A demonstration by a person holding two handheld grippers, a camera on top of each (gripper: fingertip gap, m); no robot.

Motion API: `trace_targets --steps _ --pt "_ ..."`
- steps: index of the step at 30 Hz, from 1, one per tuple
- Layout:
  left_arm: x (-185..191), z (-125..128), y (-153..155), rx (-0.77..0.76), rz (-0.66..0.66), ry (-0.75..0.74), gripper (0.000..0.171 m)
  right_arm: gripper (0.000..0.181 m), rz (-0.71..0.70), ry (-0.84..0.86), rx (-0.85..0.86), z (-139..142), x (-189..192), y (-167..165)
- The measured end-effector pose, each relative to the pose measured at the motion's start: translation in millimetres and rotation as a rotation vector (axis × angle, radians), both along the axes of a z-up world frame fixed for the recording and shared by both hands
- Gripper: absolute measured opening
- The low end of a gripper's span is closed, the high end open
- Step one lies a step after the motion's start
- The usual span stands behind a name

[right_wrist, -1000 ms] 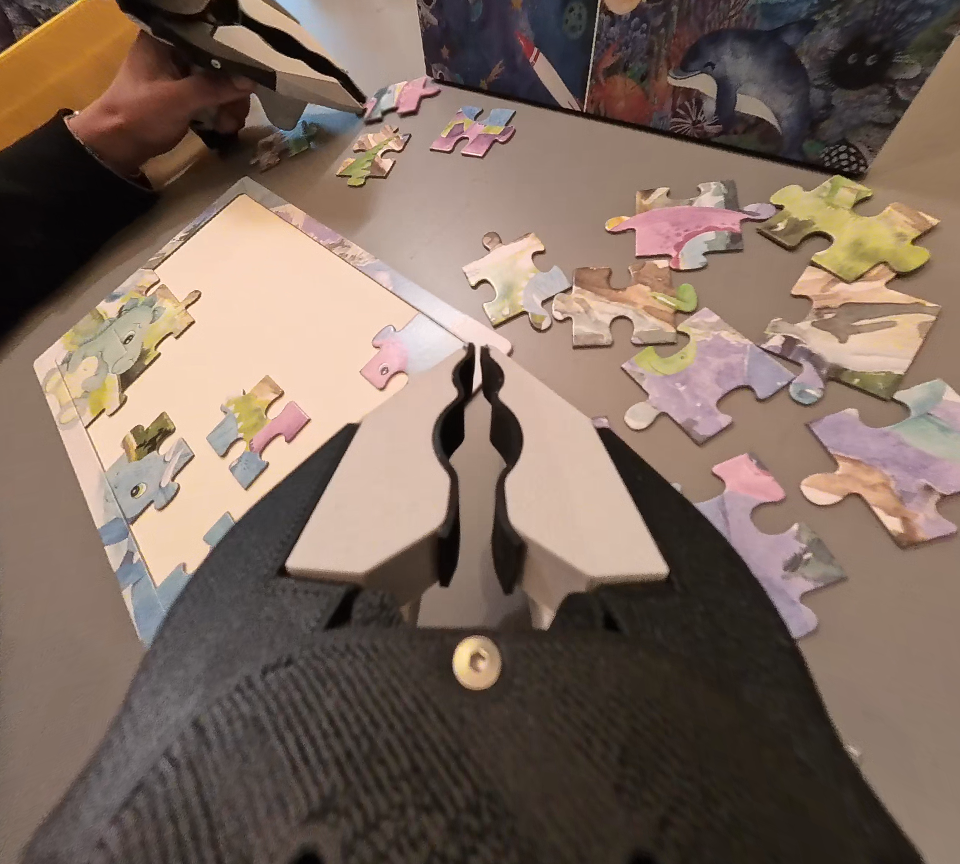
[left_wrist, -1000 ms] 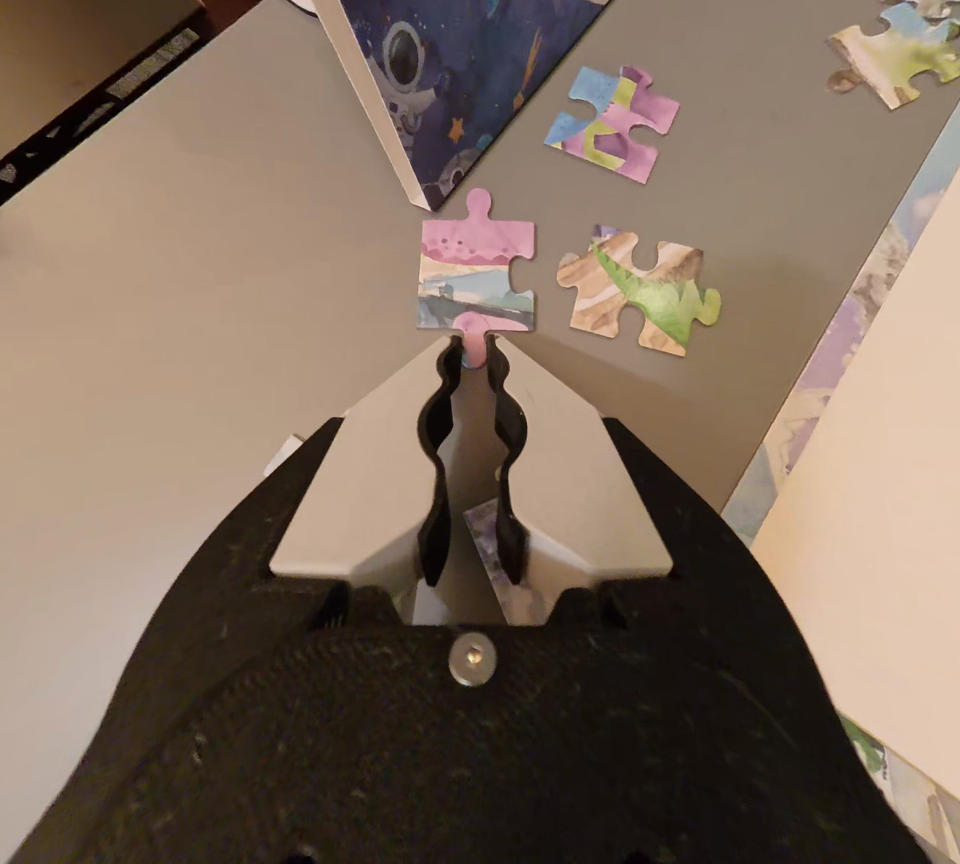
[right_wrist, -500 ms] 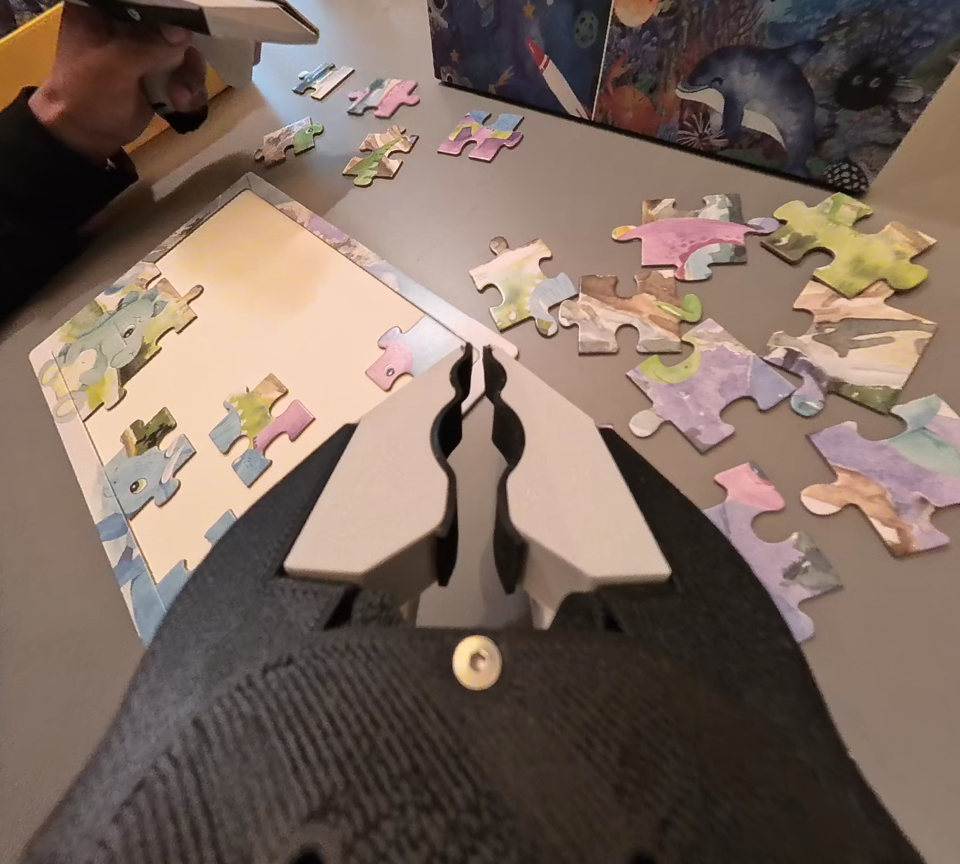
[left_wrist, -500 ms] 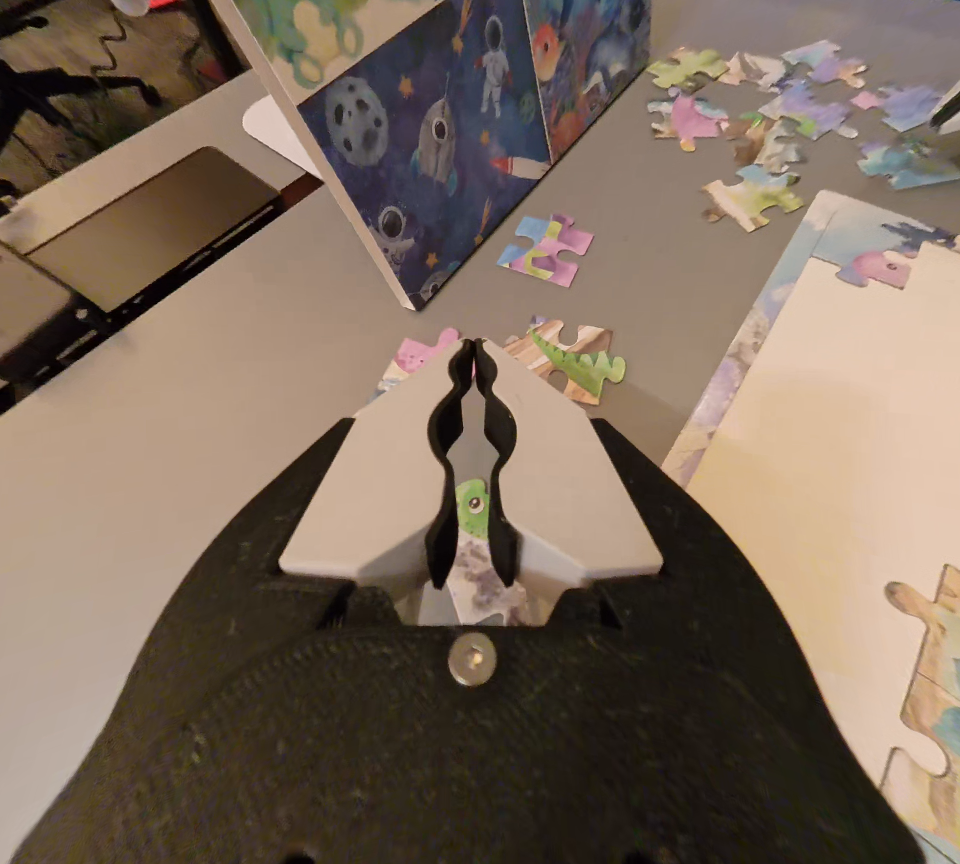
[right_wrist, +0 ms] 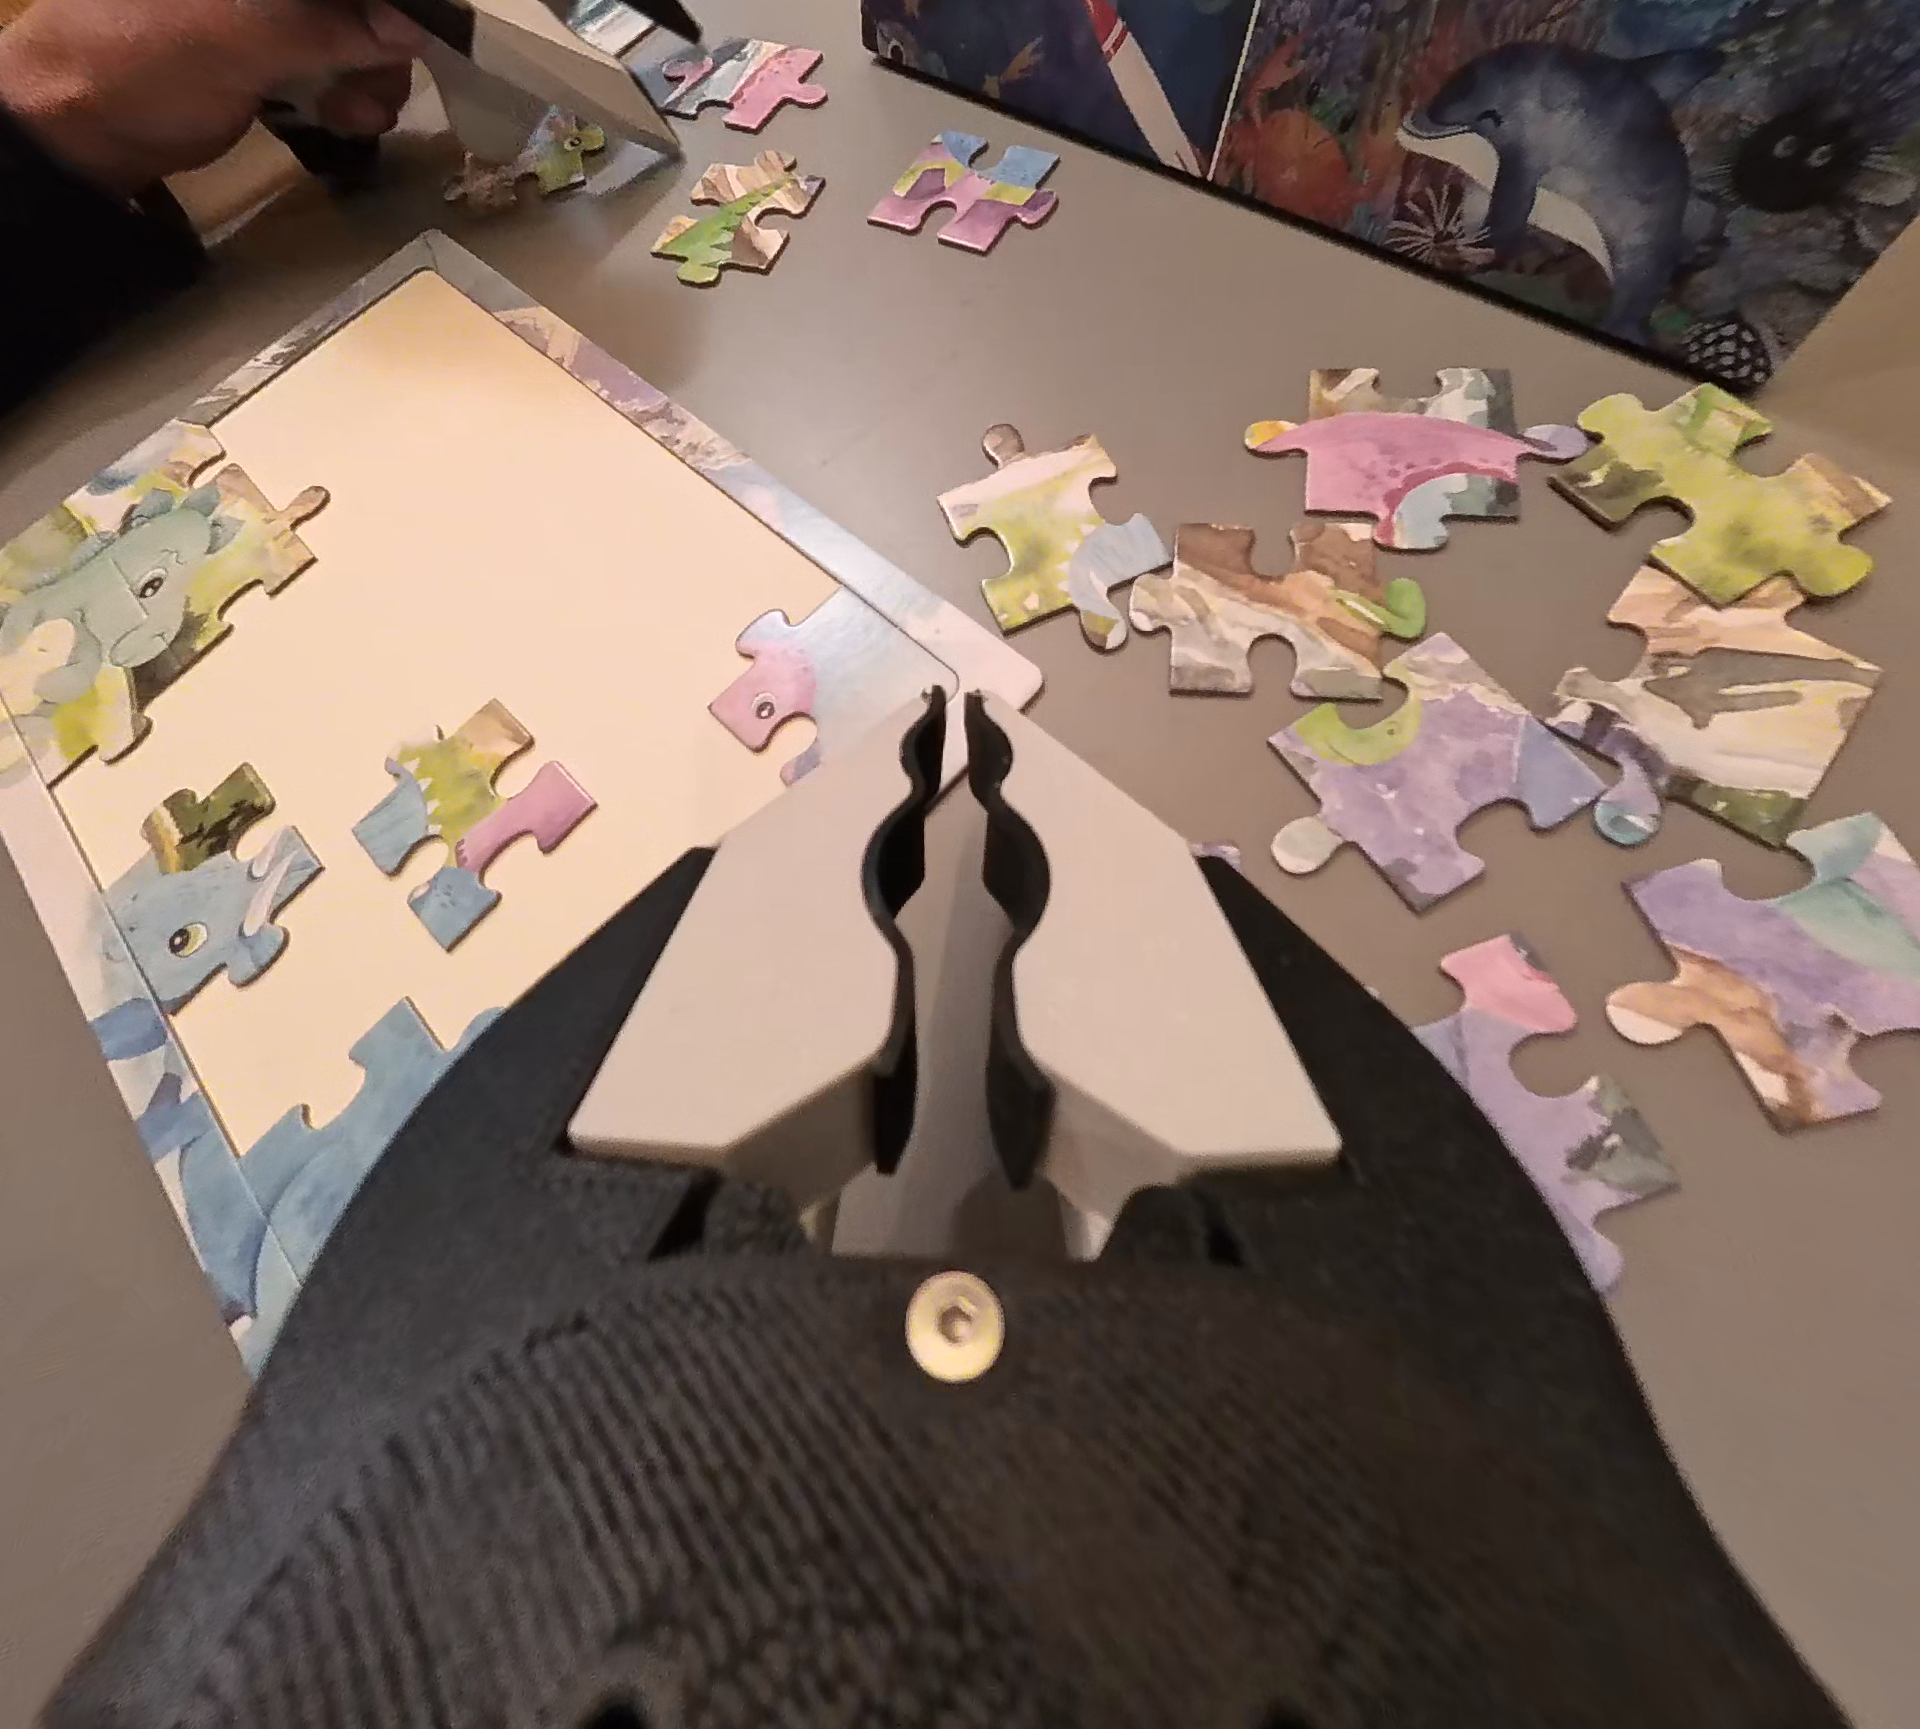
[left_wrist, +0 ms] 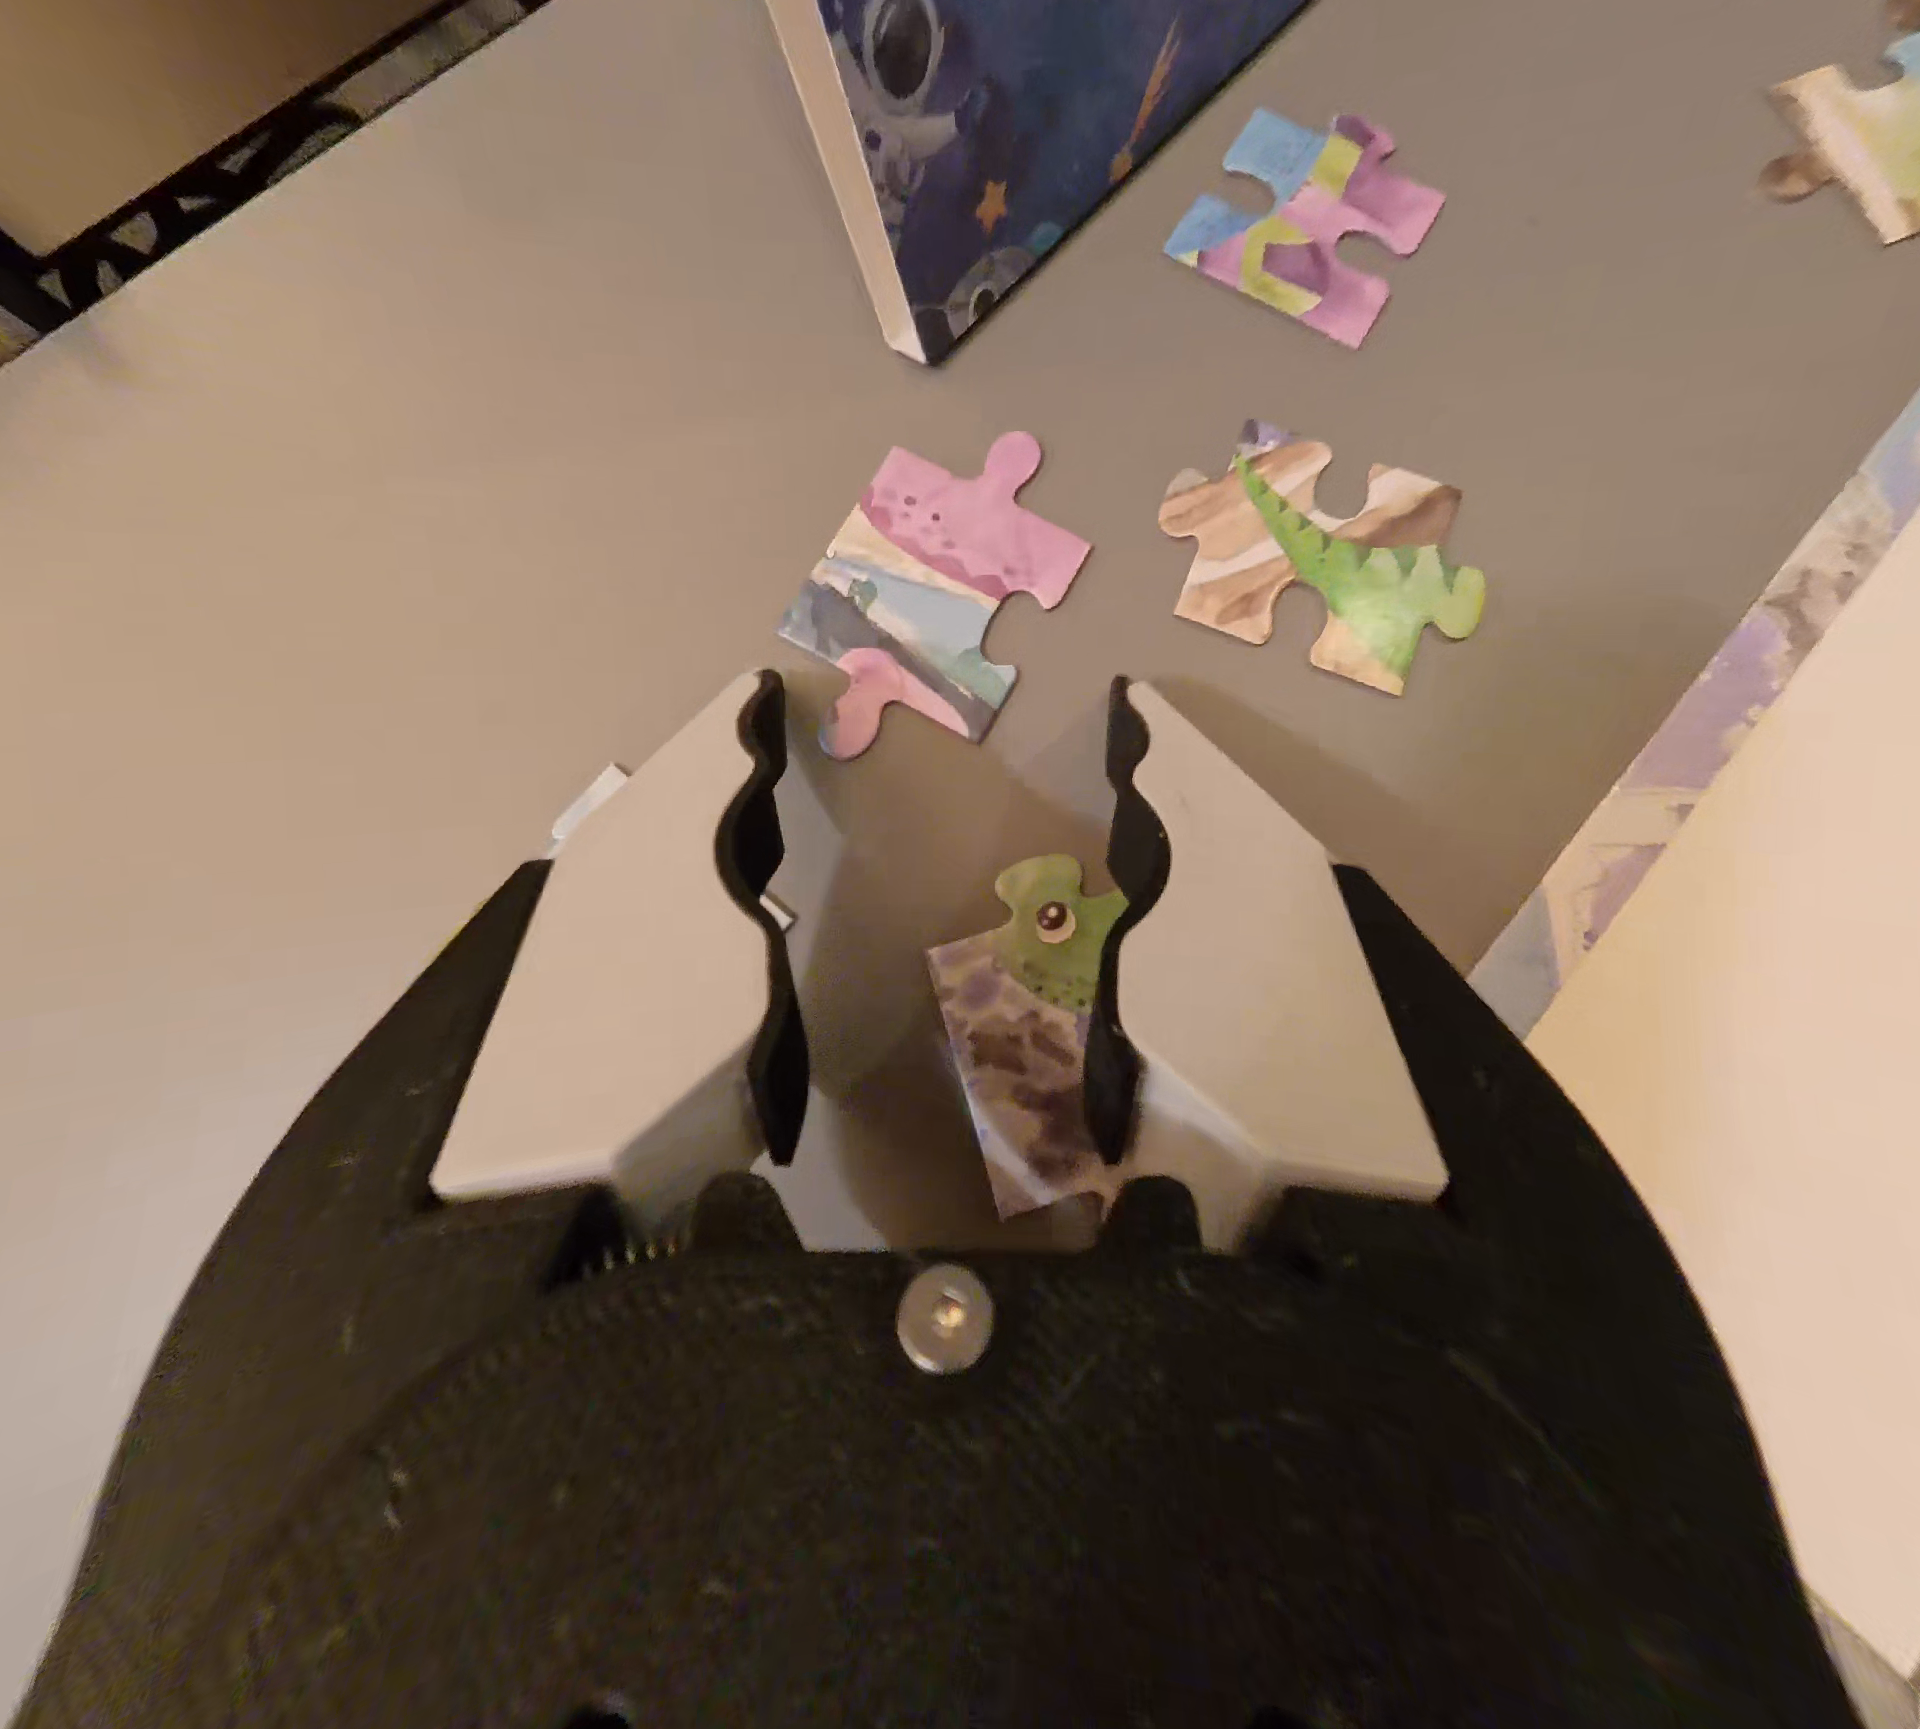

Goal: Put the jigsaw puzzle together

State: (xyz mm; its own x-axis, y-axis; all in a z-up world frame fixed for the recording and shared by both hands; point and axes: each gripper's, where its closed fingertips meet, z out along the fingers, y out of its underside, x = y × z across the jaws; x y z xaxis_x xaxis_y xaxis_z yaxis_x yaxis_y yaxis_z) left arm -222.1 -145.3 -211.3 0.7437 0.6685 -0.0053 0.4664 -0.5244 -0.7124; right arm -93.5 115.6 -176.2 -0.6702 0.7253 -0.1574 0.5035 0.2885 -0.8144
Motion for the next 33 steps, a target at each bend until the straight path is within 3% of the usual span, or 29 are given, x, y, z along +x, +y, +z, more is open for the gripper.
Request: trace_targets --steps 5,8,22,24,27,33 --pt "-3 0 -3 0.024 0.028 -0.028 0.056 0.001 -0.001 0.006 0.006 0 0 0" --pt "0 1 0 0.055 0.005 -0.05 0.028 0.001 -0.003 0.001 0.008 -1 0 0" --pt "5 16 8 0.05 -0.049 0.062 0.027 0.001 -0.018 0.019 0.007 3 -2 5" --pt "9 25 13 0.066 -0.075 0.097 0.001 0.001 -0.027 0.023 0.01 3 -3 7" --pt "13 37 20 0.067 -0.091 0.147 0.001 0.001 -0.049 0.018 0.002 4 -4 12" --pt "12 23 20 0.012 -0.086 0.134 0.013 0.002 -0.045 0.025 -0.01 7 -4 10"
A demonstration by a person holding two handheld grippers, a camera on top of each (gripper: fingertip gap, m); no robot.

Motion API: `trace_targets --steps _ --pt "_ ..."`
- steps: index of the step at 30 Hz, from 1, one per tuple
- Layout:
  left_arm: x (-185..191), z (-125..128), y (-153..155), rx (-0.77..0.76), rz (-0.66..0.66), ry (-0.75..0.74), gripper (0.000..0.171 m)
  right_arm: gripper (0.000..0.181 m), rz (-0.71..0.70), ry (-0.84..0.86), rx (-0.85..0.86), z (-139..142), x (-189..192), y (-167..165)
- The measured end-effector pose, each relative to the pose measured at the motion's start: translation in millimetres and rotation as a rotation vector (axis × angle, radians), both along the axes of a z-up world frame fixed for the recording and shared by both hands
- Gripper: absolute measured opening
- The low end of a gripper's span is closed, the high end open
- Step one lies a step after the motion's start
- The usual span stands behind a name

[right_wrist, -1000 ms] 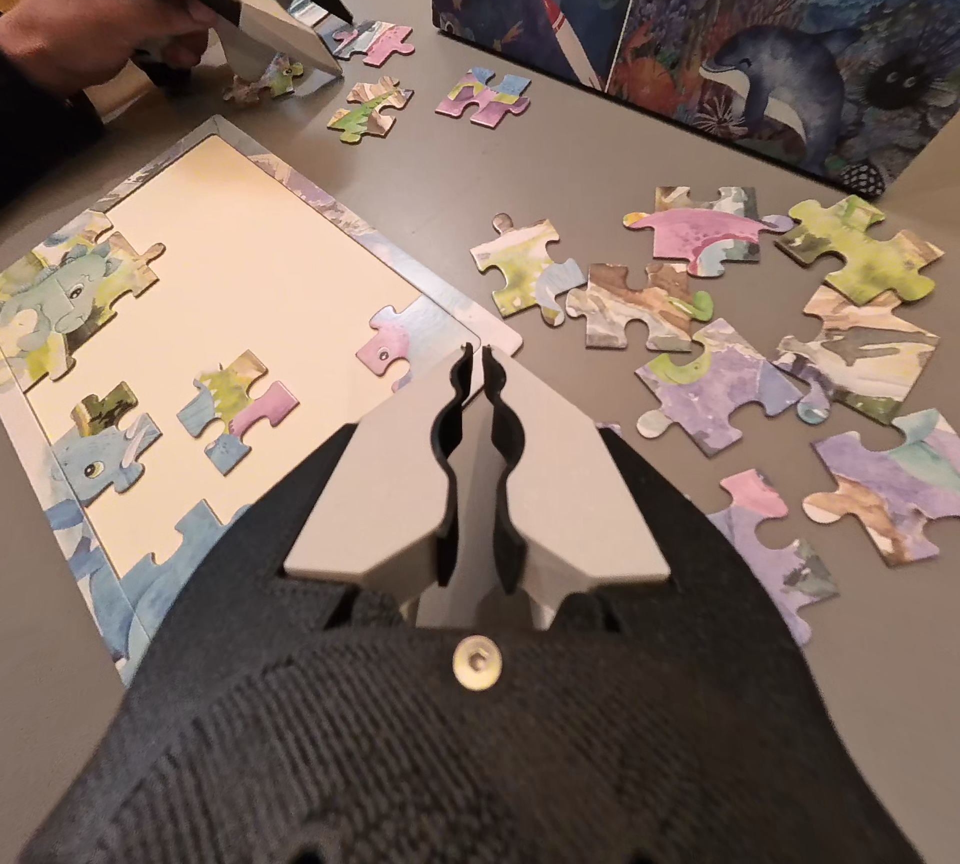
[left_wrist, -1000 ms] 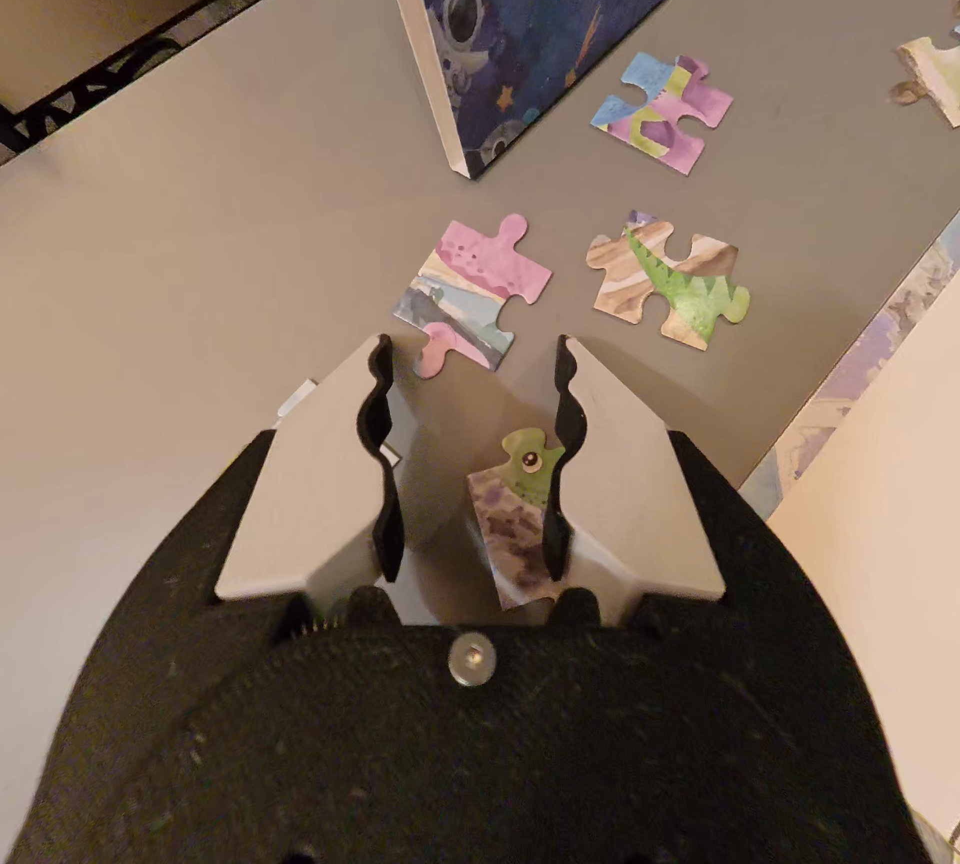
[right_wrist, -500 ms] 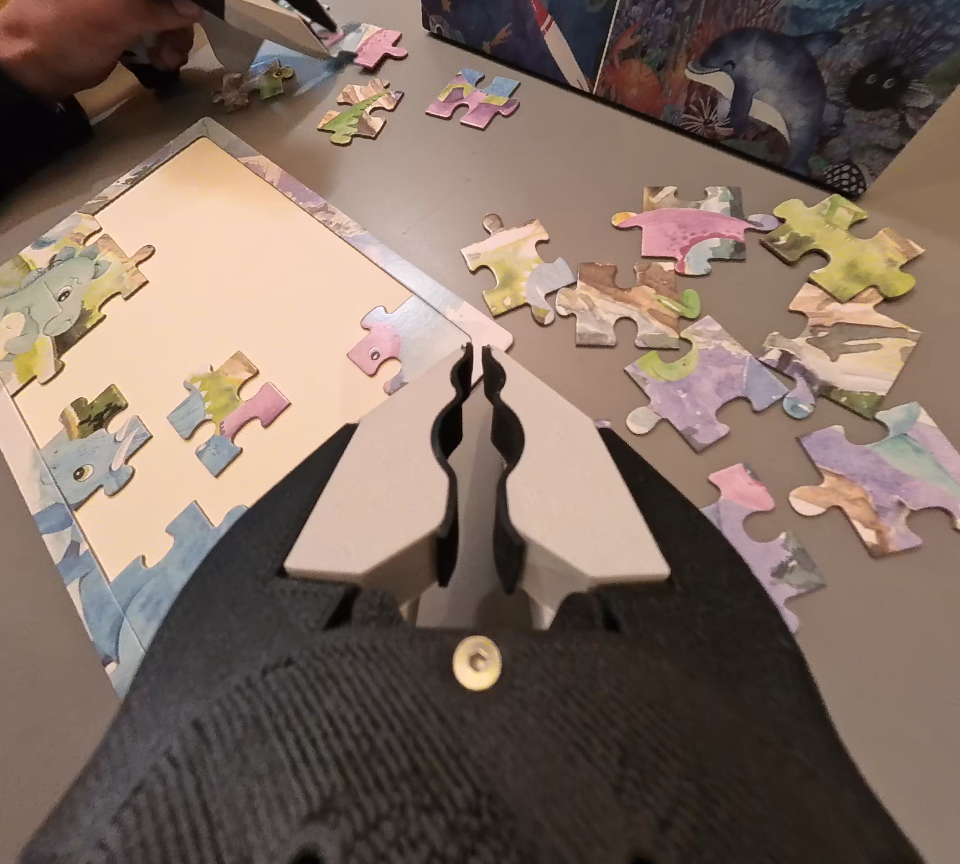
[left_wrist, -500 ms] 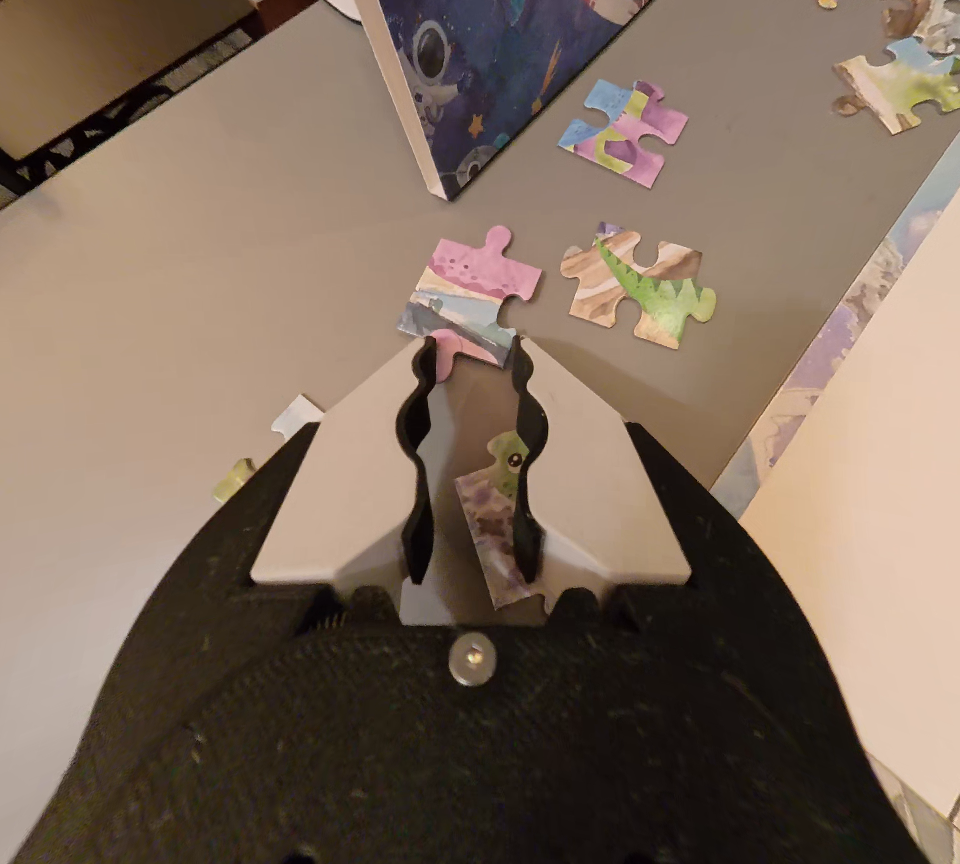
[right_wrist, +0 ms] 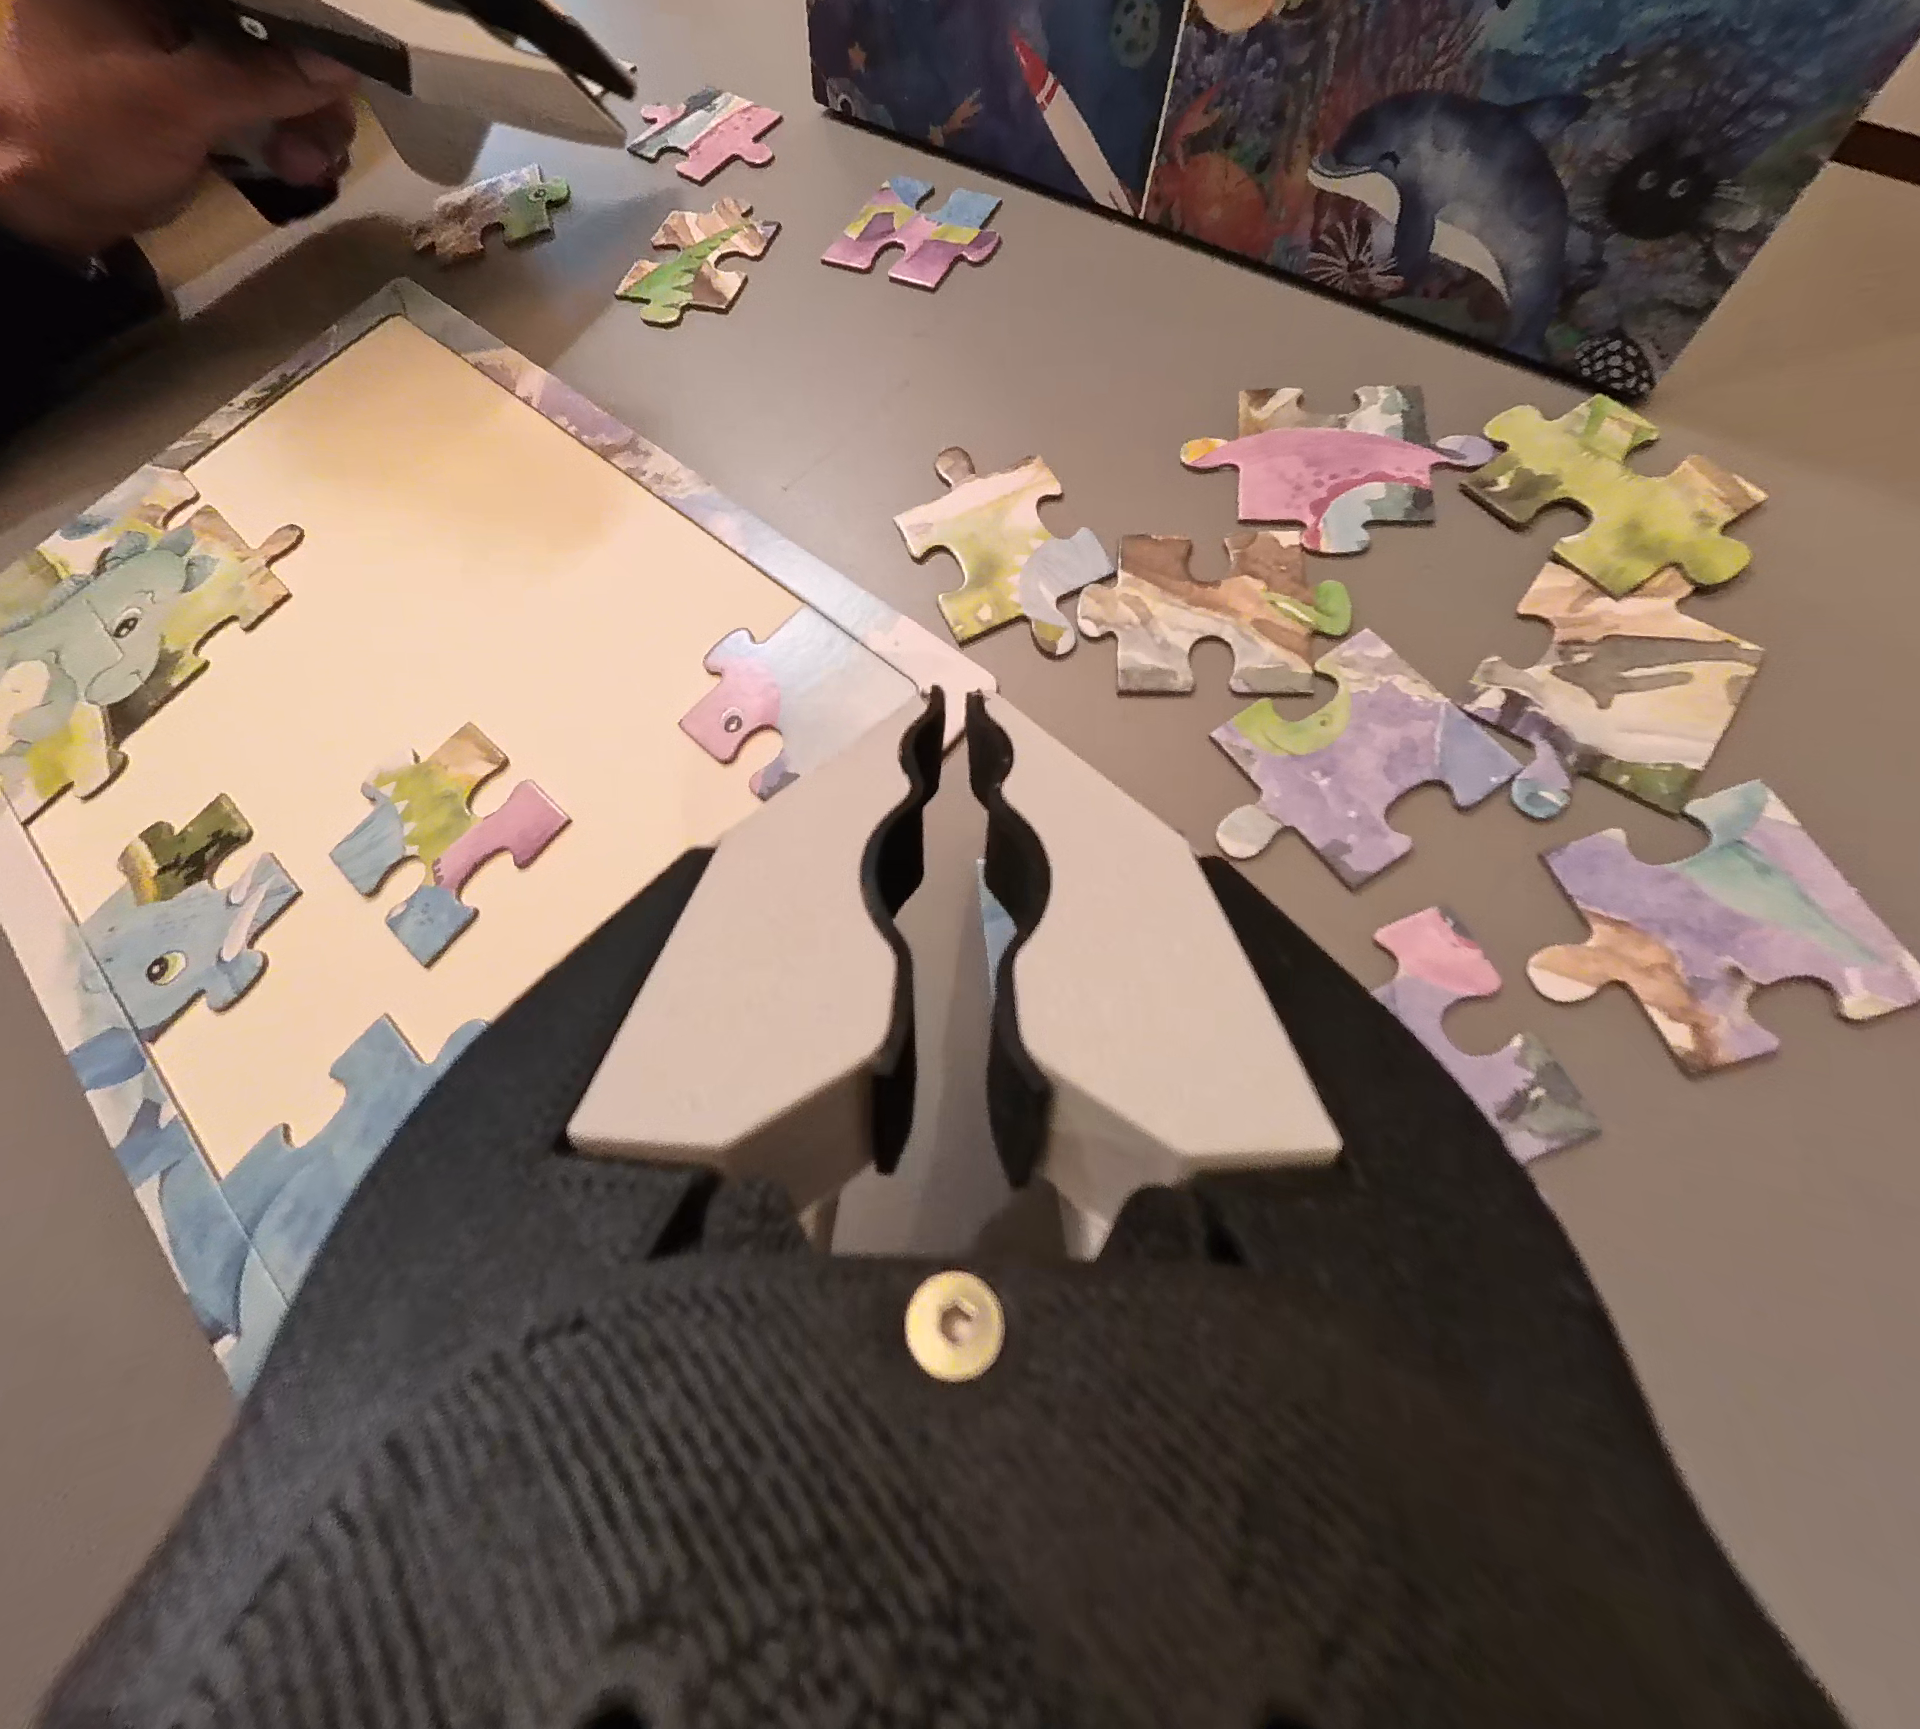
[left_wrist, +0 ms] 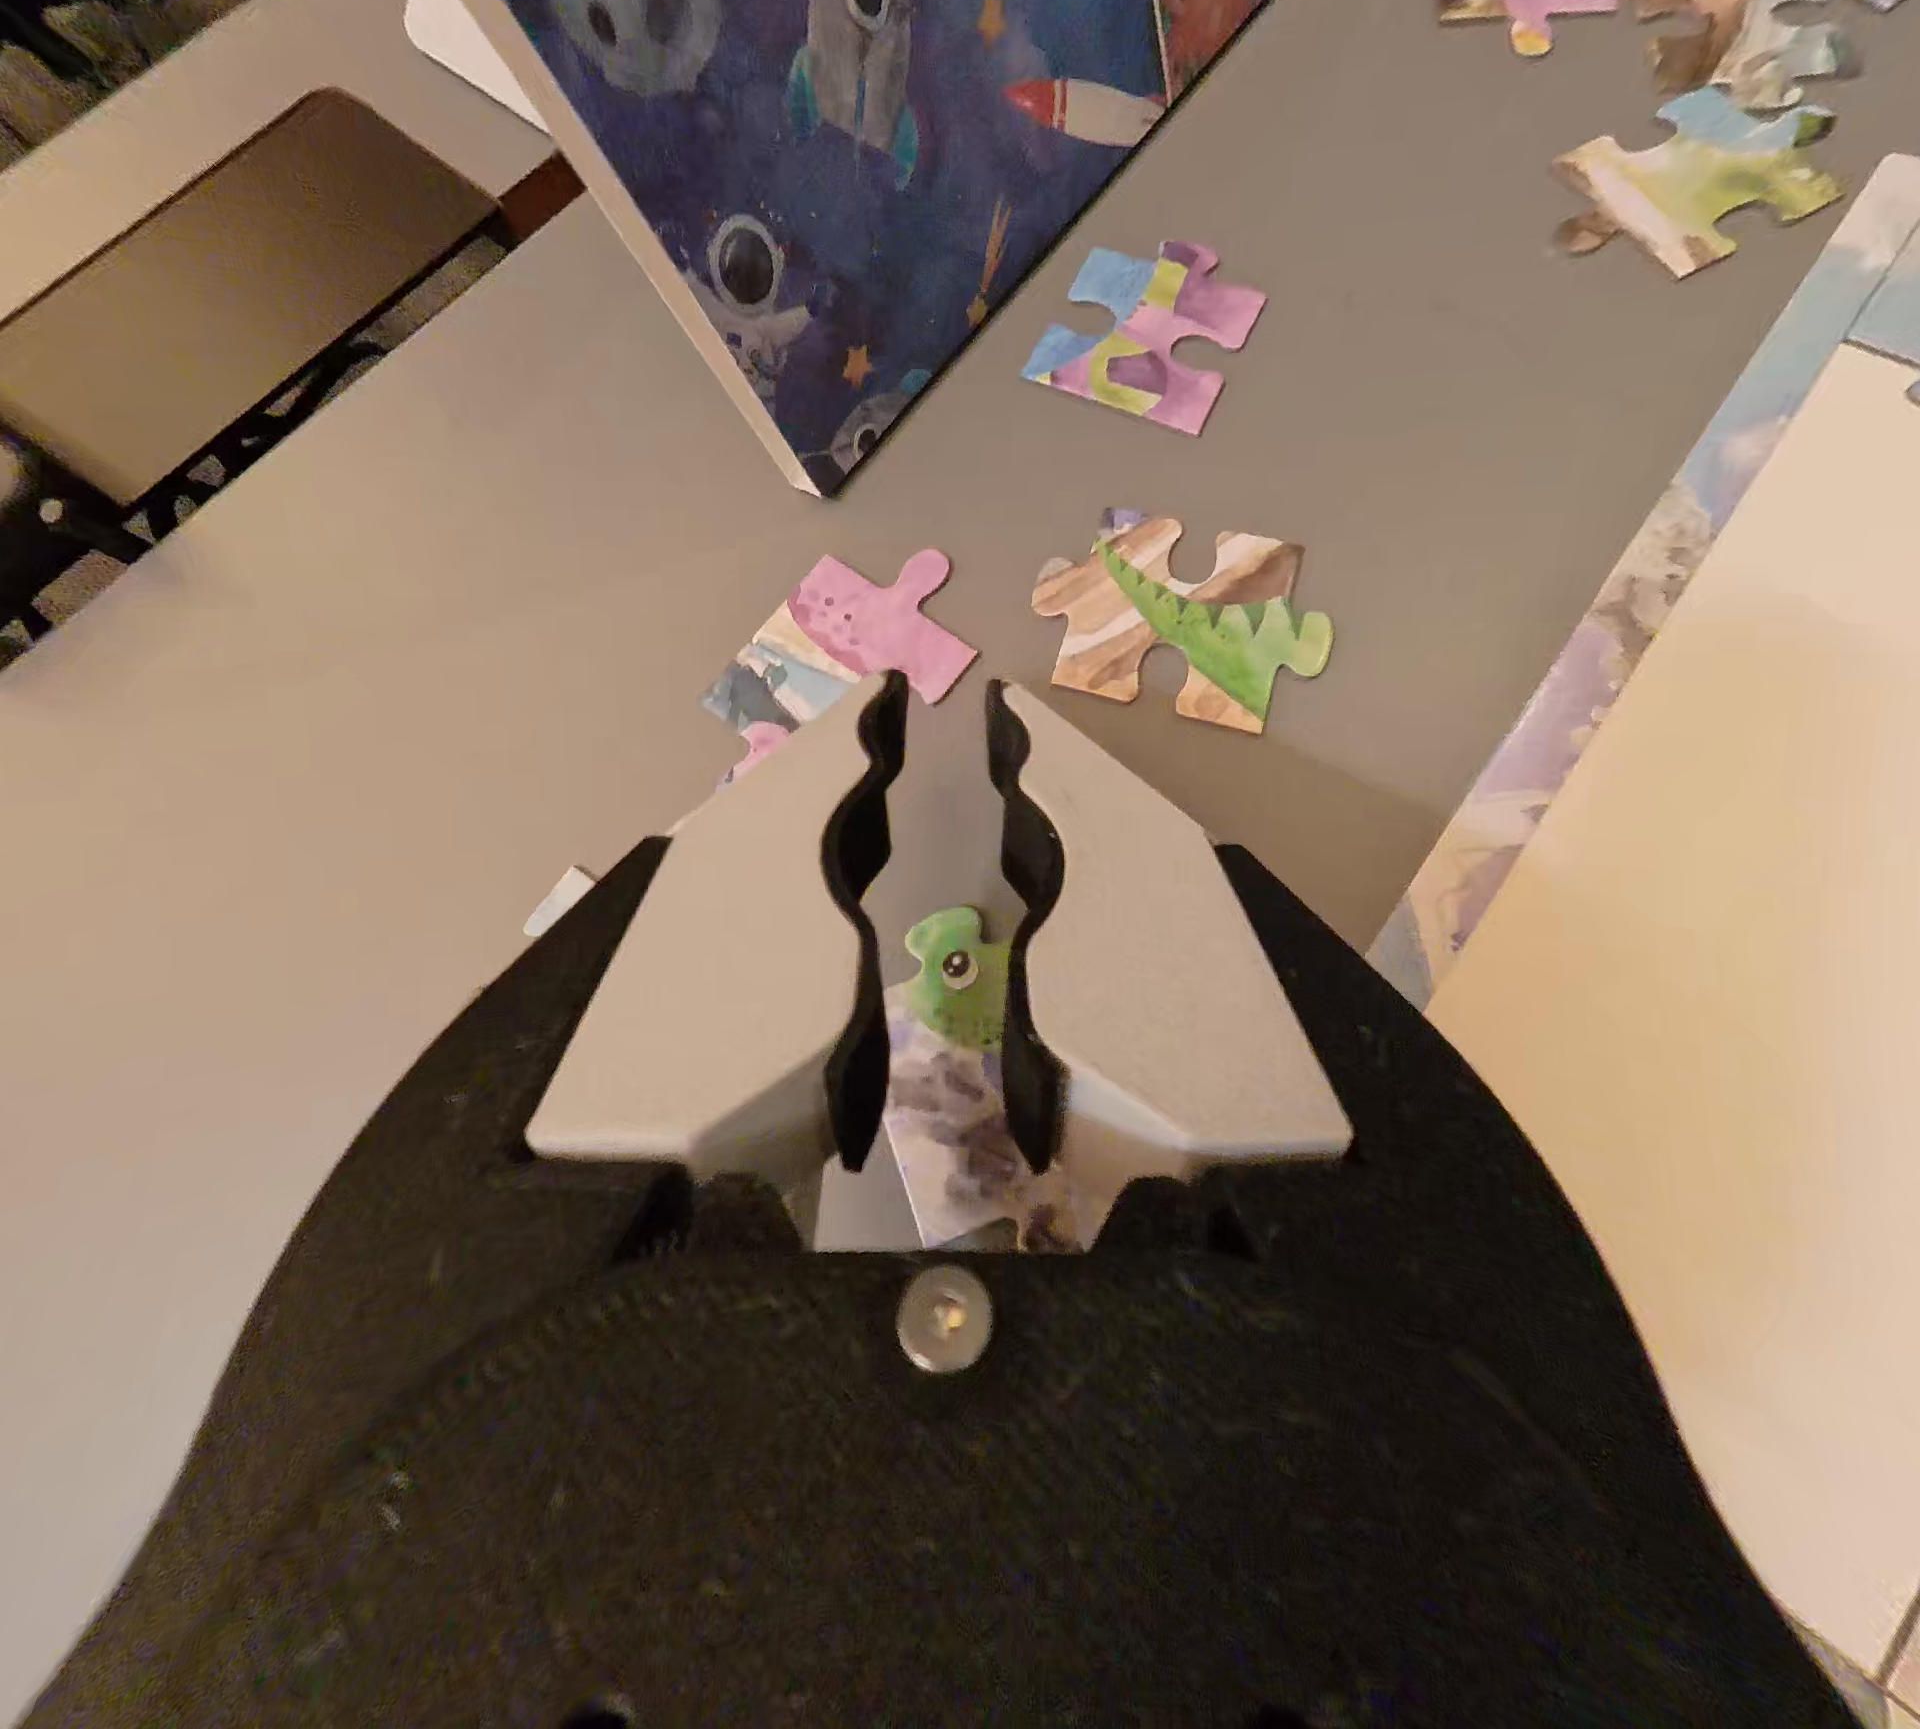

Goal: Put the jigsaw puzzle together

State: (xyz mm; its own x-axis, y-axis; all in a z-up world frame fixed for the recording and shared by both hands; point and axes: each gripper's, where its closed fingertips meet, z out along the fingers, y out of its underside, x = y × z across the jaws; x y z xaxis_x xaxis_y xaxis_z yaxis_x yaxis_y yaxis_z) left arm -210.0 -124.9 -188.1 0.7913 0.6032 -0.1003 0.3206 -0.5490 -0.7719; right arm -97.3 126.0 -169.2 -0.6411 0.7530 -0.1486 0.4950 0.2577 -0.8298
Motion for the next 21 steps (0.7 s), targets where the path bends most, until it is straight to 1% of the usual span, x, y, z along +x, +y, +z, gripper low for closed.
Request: trace_targets --steps 6,9,13,18,21 --pt "-9 -8 -12 0.044 0.063 -0.074 0.039 0.002 0.007 0.0 0.035 -3 1 -1" --pt "-13 -15 -21 0.021 0.102 -0.098 0.045 0.002 0.007 0.005 0.039 -2 1 -2" --pt "-14 -20 -28 -0.023 0.116 -0.104 0.043 0.002 0.008 0.007 0.039 -2 1 -2" --pt "-15 -20 -28 -0.002 0.119 -0.12 0.041 0.002 0.011 0.007 0.047 -3 1 -3" --pt "-16 -21 -27 0.0 0.12 -0.138 0.048 0.003 0.012 0.006 0.055 -4 1 -3"
